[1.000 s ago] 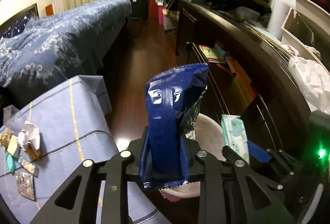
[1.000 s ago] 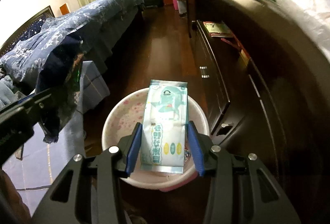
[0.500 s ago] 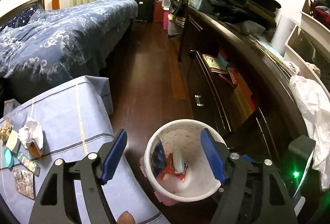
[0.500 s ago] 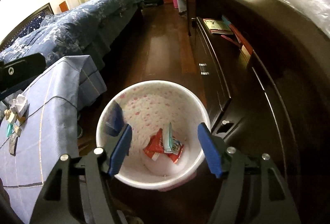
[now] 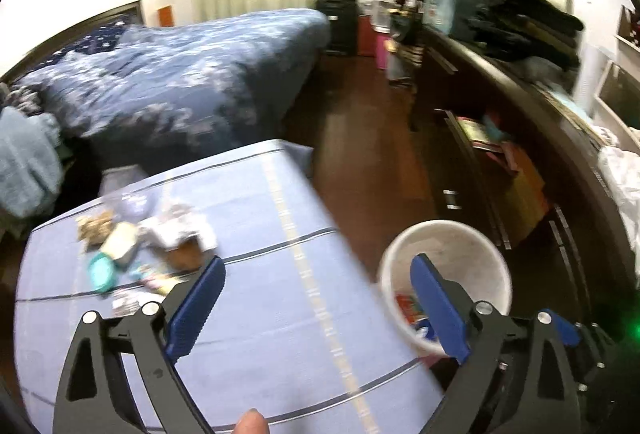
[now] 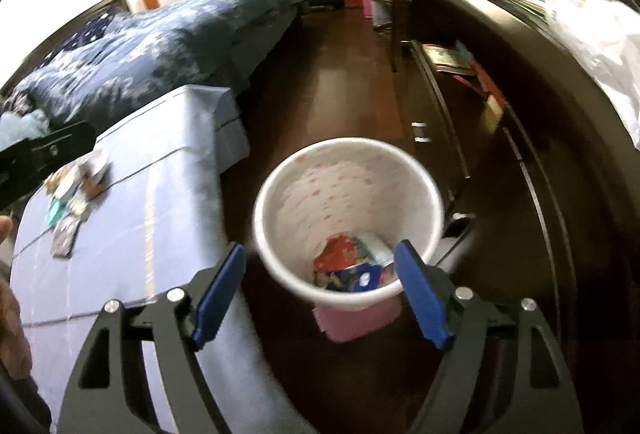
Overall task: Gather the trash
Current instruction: 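Bring both tools back over the table toward the remaining items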
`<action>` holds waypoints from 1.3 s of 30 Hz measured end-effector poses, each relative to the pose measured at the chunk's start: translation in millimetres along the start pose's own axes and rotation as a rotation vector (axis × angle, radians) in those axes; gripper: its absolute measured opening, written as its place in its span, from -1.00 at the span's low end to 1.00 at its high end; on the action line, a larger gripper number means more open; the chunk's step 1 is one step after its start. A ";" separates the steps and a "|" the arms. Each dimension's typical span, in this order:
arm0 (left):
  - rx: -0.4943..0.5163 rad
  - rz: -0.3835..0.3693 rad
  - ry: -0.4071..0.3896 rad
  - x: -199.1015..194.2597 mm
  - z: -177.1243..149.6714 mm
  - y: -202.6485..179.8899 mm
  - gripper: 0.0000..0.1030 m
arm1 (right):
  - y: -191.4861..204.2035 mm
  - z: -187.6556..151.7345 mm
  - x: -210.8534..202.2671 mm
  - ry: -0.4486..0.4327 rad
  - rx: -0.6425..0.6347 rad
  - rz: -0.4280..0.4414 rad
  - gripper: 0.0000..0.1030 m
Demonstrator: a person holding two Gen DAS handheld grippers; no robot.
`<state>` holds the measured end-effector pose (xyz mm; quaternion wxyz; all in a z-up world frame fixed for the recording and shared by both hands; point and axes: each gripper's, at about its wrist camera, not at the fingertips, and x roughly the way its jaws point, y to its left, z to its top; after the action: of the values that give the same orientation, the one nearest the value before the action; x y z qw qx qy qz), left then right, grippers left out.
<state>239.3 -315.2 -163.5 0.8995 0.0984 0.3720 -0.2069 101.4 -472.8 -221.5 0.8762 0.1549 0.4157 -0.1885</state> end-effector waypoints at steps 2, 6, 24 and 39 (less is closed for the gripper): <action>-0.026 0.047 -0.004 -7.0 -5.1 18.9 0.87 | 13.7 -5.6 -5.0 0.008 -0.017 0.020 0.52; -0.111 0.094 -0.005 -21.6 -14.5 64.1 0.89 | 51.7 -13.4 -15.0 0.022 -0.070 0.075 0.58; -0.308 0.269 -0.113 -97.7 -47.5 199.3 0.92 | 205.1 -32.6 -45.4 0.023 -0.320 0.257 0.60; -0.377 0.281 -0.072 -85.0 -69.4 242.1 0.92 | 242.1 -39.4 -36.3 0.056 -0.380 0.268 0.64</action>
<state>249.3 -50.1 -146.4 0.9346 -0.0282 0.3545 -0.0098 165.0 -235.3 -189.0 0.8949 0.0460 0.4436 0.0156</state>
